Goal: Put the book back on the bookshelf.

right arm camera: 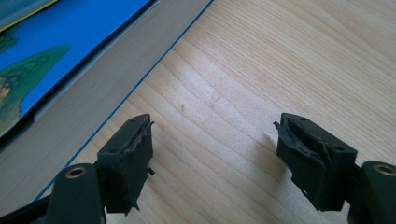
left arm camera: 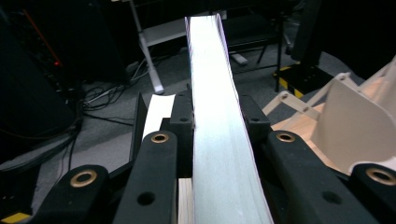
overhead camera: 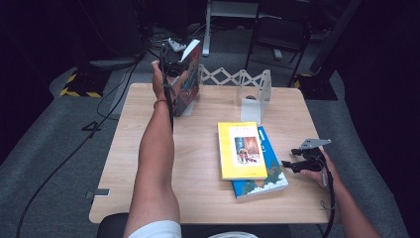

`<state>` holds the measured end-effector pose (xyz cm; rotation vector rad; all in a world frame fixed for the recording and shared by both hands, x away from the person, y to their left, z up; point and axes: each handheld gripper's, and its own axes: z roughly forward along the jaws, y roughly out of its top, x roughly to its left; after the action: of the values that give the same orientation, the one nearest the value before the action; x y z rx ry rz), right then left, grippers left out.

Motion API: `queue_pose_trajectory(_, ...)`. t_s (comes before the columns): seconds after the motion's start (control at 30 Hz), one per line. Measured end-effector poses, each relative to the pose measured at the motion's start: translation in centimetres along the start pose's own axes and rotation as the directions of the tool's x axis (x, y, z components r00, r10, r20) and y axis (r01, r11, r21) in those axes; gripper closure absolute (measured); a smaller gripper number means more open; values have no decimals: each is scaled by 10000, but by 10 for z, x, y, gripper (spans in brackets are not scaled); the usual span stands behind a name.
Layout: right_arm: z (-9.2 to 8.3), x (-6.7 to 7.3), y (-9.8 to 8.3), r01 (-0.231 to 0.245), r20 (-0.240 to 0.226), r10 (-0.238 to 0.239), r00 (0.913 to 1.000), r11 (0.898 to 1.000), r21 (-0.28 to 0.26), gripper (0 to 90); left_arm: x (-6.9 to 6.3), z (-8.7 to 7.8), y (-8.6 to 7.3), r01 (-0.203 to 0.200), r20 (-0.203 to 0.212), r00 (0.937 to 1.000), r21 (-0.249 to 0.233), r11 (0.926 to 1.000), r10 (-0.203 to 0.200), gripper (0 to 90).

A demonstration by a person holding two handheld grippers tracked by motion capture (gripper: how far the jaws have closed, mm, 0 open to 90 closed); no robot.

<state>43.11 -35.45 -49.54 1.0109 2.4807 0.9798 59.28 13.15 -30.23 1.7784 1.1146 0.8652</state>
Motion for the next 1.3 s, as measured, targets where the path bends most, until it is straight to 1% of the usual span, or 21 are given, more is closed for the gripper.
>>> queue_pose_trajectory(0.07,0,0,0,-3,-11,3,10000,10000,-40,275,-3,5,0,-77,-102,9999,58,10000,77,729)
queue_pose_trajectory(0.1,1,0,0,5,-17,-5,10000,10000,-49,275,-5,8,0,-24,-132,9999,-8,10000,24,729)
queue_pose_trajectory(0.17,1,0,0,10,-7,-10,10000,10000,-55,275,-7,12,-2,-117,-132,9998,72,9999,118,729)
queue_pose_trajectory(0.23,1,1,0,36,-25,-36,10000,10000,-29,275,-8,16,-5,-66,-121,9999,104,9999,67,728)
queue_pose_trajectory(0.3,0,1,0,74,-31,-74,10000,10000,-46,275,-8,18,-8,-111,-199,9997,211,9997,115,727)
queue_pose_trajectory(0.37,0,1,1,81,-34,-81,10000,9999,-68,276,-6,20,-14,-3,-166,9999,297,9996,8,726)
queue_pose_trajectory(0.43,0,2,1,108,-47,-109,9999,9999,-65,276,-3,20,-17,119,-169,9998,163,9998,-116,726)
queue_pose_trajectory(0.6,1,2,1,153,-64,-153,9999,9999,-27,276,0,19,-20,146,-141,9998,171,9997,-144,722)
queue_pose_trajectory(0.67,1,3,1,166,-42,-166,9999,9999,-28,276,1,19,-21,255,-147,9996,179,9995,-253,719)
queue_pose_trajectory(0.87,2,3,1,149,-71,-149,9999,9999,-43,274,3,16,-24,276,-227,9994,147,9995,-272,712)
queue_pose_trajectory(0.97,1,3,1,178,-48,-178,9998,9998,-29,275,2,16,-24,180,-279,9995,188,9997,-175,707)
queue_pose_trajectory(1.0,1,3,1,178,-48,-178,9998,9998,-29,275,1,16,-24,185,-329,9993,187,9997,-179,707)
queue_pose_trajectory(1.03,1,3,1,187,-36,-187,9998,9998,-12,275,0,15,-24,220,-530,9984,202,9996,-209,704)
queue_pose_trajectory(1.07,1,3,1,187,-36,-187,9998,9998,-12,275,0,15,-24,220,-530,9984,202,9996,-209,705)
queue_pose_trajectory(1.1,1,3,1,191,-37,-191,9998,9998,-14,275,0,14,-26,261,-640,9976,147,9996,-251,705)
queue_pose_trajectory(1.17,1,3,1,167,-65,-167,9998,9999,-22,272,1,13,-27,471,-618,9970,38,9989,-468,709)
queue_pose_trajectory(1.2,1,3,1,154,-61,-154,9999,9999,10,271,2,14,-28,677,-633,9957,30,9977,-674,711)
queue_pose_trajectory(1.23,1,3,1,154,-60,-154,9999,9999,7,272,2,14,-27,741,-725,9947,66,9972,-734,712)
queue_pose_trajectory(1.3,1,3,1,197,-50,-197,9998,9998,-5,274,-2,15,-24,830,-1098,9907,217,9963,-801,708)
